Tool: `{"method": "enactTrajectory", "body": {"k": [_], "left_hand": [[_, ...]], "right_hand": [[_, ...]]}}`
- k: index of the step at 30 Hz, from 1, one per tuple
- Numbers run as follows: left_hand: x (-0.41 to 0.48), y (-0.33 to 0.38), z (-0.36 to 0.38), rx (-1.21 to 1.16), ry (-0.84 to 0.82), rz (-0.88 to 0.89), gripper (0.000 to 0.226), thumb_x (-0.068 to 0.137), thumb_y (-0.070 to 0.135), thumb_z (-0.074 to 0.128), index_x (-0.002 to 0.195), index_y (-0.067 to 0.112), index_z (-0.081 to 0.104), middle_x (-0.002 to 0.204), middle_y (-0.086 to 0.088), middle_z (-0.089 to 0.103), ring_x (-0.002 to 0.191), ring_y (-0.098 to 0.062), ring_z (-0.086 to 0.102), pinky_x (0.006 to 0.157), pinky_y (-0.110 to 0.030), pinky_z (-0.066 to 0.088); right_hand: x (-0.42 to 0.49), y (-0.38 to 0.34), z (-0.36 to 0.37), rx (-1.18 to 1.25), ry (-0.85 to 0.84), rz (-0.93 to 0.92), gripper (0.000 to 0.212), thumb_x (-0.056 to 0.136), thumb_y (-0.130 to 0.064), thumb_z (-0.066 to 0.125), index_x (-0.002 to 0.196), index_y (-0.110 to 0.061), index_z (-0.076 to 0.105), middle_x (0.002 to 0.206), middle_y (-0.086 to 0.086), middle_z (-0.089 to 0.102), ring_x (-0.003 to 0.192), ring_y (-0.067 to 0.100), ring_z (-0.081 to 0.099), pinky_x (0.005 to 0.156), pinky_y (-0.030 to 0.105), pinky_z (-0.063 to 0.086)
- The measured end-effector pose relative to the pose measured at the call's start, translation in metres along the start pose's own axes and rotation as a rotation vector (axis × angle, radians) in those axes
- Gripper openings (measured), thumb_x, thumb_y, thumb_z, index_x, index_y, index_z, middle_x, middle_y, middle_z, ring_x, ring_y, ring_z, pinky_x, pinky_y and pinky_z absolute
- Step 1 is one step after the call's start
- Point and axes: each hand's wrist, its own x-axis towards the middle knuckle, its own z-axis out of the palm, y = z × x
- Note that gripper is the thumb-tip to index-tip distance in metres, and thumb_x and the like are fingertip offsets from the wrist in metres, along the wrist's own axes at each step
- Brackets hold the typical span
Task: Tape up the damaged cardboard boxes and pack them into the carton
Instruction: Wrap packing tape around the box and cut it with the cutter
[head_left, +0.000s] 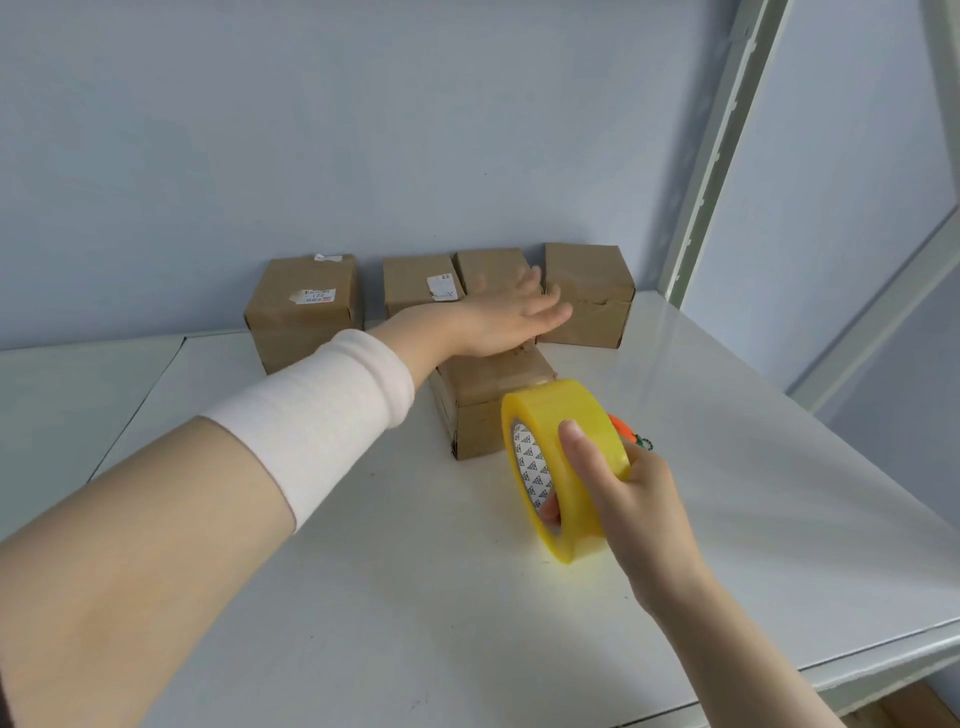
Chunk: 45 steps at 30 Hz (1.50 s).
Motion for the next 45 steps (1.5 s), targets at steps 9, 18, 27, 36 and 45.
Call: {"method": "enactTrajectory", "body": {"k": [9, 18, 27, 36, 45], "left_hand": [[-0.005, -0.002, 0.021, 0.086, 0.022, 0.047, 0.067, 0.093, 0.062, 0.019, 0.15, 0.027, 0.015, 0.159, -0.005, -0.002, 0.144, -0.015, -0.016, 0.113, -0.05, -0.014], [0.001, -0.016, 0.028, 0.004, -0.028, 0.197, 0.046, 0.096, 0.053, 0.031, 0.14, 0.041, 0.035, 0.159, 0.006, 0.008, 0.145, -0.008, -0.006, 0.114, -0.044, -0.013], [-0.018, -0.015, 0.021, -0.241, 0.227, 0.275, 0.045, 0.093, 0.043, 0.05, 0.135, 0.027, 0.048, 0.154, 0.005, 0.028, 0.143, -0.002, 0.013, 0.119, -0.035, 0.001], [-0.089, -0.039, 0.065, -0.186, 0.547, 0.107, 0.075, 0.073, 0.045, 0.071, 0.137, 0.015, 0.045, 0.148, 0.0, 0.036, 0.14, -0.012, 0.025, 0.117, -0.031, 0.018], [-0.106, -0.024, 0.031, -0.288, 0.55, -0.056, 0.043, 0.088, 0.047, 0.055, 0.128, 0.032, 0.052, 0.124, 0.017, 0.056, 0.111, 0.006, 0.049, 0.089, -0.009, 0.036]], "right_hand": [[-0.001, -0.008, 0.0, 0.022, 0.035, 0.04, 0.046, 0.059, -0.056, 0.056, 0.072, -0.013, 0.064, 0.051, 0.004, 0.066, 0.043, 0.009, 0.061, 0.04, 0.014, 0.044], [-0.009, -0.015, -0.002, -0.03, 0.04, 0.051, 0.054, 0.052, -0.061, 0.058, 0.066, -0.01, 0.065, 0.055, 0.006, 0.068, 0.044, 0.011, 0.063, 0.04, 0.016, 0.045], [-0.017, -0.017, 0.006, -0.055, 0.02, 0.11, 0.032, 0.055, -0.061, 0.053, 0.057, -0.034, 0.071, 0.054, 0.002, 0.068, 0.044, 0.009, 0.062, 0.044, 0.015, 0.049], [-0.008, -0.017, -0.008, 0.072, -0.144, 0.145, 0.04, 0.065, -0.053, 0.058, 0.074, -0.014, 0.061, 0.052, -0.001, 0.068, 0.043, 0.007, 0.063, 0.038, 0.013, 0.043], [0.011, -0.038, -0.045, 0.143, -0.576, -0.043, 0.026, 0.063, -0.027, 0.066, 0.084, -0.015, 0.072, 0.074, 0.003, 0.073, 0.064, 0.014, 0.069, 0.053, 0.018, 0.05]]}}
